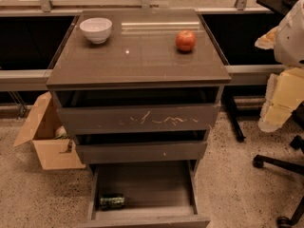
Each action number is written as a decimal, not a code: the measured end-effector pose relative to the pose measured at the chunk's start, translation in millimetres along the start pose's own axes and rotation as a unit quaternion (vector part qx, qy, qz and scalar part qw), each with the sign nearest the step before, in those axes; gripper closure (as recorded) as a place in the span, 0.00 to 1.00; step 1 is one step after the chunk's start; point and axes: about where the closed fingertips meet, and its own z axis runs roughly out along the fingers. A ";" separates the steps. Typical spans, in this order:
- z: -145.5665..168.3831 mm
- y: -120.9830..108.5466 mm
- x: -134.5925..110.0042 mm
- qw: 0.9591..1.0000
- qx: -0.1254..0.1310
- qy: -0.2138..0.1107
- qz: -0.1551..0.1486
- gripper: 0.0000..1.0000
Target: Pick green can from bottom drawer and place on counter
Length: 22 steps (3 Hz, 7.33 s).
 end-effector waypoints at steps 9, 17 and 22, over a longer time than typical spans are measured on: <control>330.4 94.1 -82.6 0.942 -0.221 -0.177 -0.180 0.00; 648.0 154.5 -100.8 0.936 -0.235 -0.203 -0.168 0.00; 782.2 156.3 -187.3 0.927 -0.252 -0.265 -0.087 0.00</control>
Offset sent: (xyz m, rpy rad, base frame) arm 0.0238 0.0212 -0.0403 0.0813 0.0085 0.1008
